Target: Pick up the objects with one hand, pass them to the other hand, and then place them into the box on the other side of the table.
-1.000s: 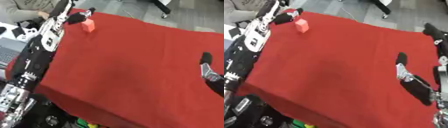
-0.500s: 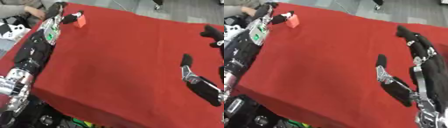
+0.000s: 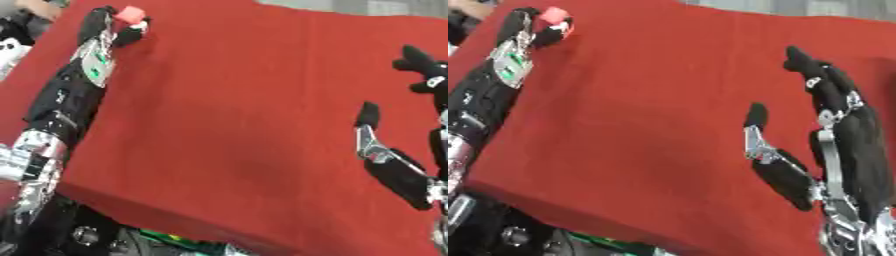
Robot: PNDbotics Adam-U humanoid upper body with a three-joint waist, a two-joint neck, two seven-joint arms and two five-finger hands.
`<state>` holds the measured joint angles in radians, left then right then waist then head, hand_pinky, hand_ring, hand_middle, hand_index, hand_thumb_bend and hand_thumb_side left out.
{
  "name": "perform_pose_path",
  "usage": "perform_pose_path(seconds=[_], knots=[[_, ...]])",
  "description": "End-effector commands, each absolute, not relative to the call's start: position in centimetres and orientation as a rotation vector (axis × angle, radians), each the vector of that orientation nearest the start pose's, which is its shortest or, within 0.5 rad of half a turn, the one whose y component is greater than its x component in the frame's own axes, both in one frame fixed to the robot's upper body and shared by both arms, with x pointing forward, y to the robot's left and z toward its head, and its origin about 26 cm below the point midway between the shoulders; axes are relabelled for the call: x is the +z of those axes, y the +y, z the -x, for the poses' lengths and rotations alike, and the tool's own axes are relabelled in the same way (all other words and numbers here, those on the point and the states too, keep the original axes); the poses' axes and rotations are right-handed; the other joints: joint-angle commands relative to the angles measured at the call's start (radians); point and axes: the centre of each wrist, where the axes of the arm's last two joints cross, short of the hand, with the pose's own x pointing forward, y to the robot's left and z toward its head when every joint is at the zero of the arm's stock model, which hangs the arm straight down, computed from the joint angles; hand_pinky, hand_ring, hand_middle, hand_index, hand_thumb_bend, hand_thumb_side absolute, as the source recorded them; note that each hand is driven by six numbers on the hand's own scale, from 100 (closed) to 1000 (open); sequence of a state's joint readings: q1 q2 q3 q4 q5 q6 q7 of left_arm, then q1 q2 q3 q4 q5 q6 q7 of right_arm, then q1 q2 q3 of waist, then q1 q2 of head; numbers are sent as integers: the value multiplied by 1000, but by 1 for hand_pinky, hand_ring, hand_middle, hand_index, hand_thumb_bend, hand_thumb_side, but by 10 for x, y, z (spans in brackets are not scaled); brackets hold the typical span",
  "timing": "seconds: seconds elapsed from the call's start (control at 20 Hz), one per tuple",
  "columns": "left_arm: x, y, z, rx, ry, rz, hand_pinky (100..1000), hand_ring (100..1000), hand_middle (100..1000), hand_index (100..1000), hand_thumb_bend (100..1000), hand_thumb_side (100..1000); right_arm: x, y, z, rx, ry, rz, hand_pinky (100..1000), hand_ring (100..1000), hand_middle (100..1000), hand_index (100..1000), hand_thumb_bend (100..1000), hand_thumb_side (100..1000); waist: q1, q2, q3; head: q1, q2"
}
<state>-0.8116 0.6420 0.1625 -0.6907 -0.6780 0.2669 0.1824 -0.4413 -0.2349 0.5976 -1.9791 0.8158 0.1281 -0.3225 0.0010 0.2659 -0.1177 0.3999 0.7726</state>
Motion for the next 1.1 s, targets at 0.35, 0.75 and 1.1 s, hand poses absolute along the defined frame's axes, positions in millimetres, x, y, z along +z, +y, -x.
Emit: perform_pose_path(seconds=[0.35, 0.75, 1.1], knots=[[169, 468, -432, -240, -1162, -1357, 795, 685, 651, 757, 118, 400, 183, -93, -261, -987, 3320, -850, 677, 842, 743, 921, 100, 439, 5, -5, -6, 6, -3], [178, 461, -432, -168, -1296, -1359, 728, 477, 408, 529, 100, 271, 183, -96, -263, -1010, 3313, -872, 682, 841, 743, 920, 100, 437, 8, -31, -1, 5, -3], [189, 446, -426, -222, -1465, -1214, 735, 474, 403, 522, 100, 296, 183, -100, -265, -1069, 3295, -884, 691, 843, 747, 921, 100, 434, 9, -77, 14, -23, -3]])
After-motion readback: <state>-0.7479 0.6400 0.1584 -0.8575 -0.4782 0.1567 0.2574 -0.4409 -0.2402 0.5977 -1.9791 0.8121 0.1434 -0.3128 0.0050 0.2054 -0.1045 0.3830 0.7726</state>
